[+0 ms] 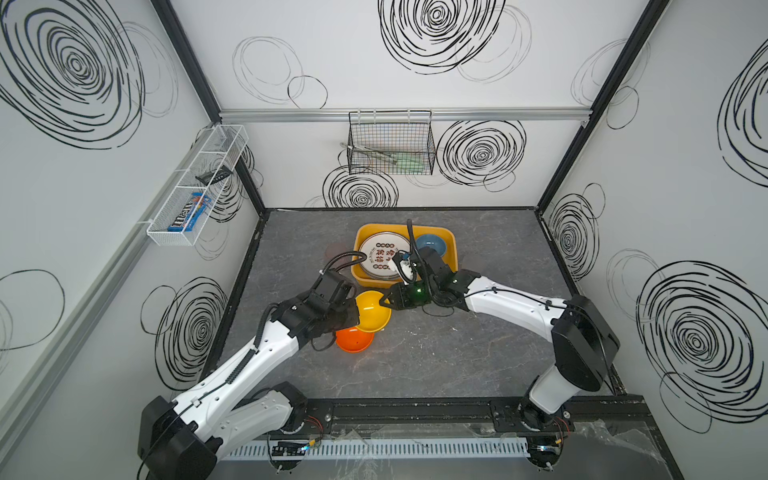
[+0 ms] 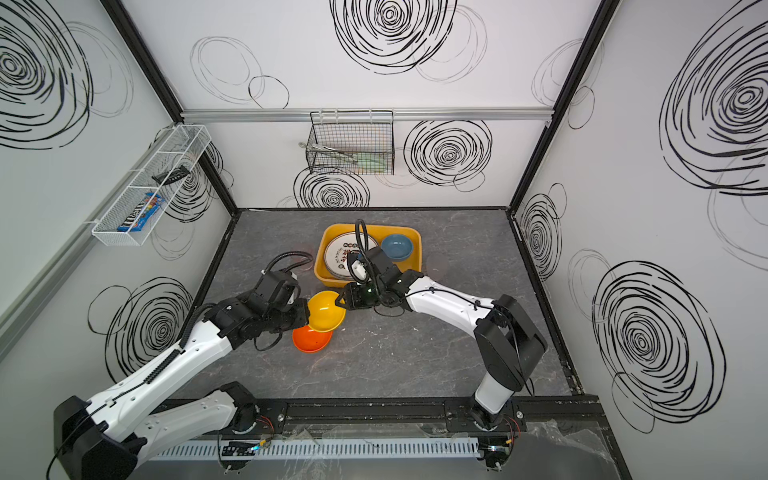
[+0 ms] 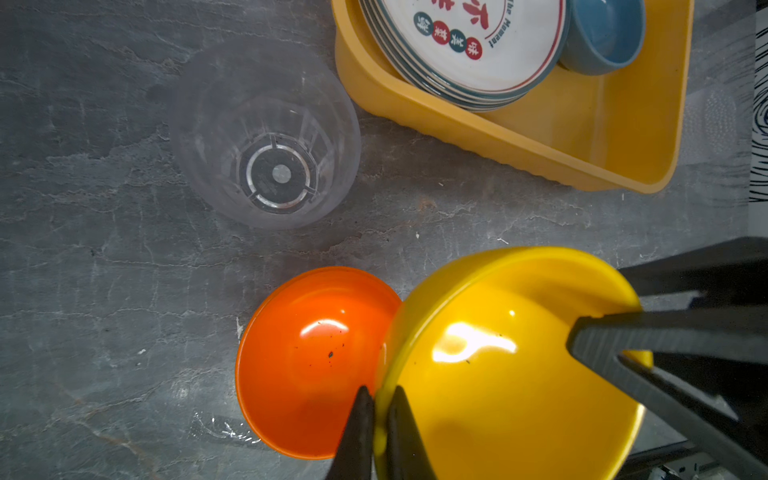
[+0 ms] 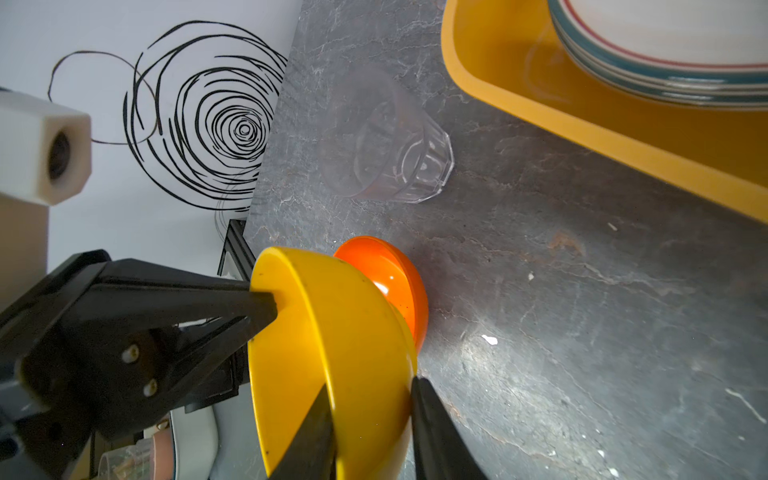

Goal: Place the mixed dishes into the plastic bin
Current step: 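Lift the yellow bowl off the orange bowl with the left gripper toward the right gripper, then carry the yellow bowl into the bin with the right gripper while the left releases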

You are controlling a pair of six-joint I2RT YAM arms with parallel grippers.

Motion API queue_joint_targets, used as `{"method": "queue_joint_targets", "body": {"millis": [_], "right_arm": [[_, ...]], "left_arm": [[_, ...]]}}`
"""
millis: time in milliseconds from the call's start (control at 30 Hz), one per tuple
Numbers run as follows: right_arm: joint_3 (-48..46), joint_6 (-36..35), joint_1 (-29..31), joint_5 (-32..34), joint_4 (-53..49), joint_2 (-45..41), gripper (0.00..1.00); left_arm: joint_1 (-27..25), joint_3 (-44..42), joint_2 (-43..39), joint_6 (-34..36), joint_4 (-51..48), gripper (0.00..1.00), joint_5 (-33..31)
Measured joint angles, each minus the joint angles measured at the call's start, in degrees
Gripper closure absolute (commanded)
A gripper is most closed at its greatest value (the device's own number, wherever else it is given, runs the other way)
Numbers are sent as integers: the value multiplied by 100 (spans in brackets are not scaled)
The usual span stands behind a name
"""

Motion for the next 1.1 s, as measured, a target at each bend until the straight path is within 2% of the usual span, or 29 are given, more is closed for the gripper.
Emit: {"method": "queue_joint_targets", "body": {"millis": [133,267,467,700,900,1100], "right_arm": [[0,-26,15,278,-201,20,83],[4,-74,11,505,-409,24,87],[232,-293,15,848,-824,33,89],[632,-643,-59,1270,-1340,33,89],[975,-872,-538,1749,-1803,90,89],[1272,-1038,-1115,1982,-2114,175,89]], "left_arm": [[-4,44,4,-2,55,83,50],[-7,114,-15,-7,280,76,173],[11,114,-63,-13,433,69,278],[190,-2,-365,-13,634,50,411],[496,-260,-695,26,555,40,557],[916,-619,-984,70,605,39,999]]}}
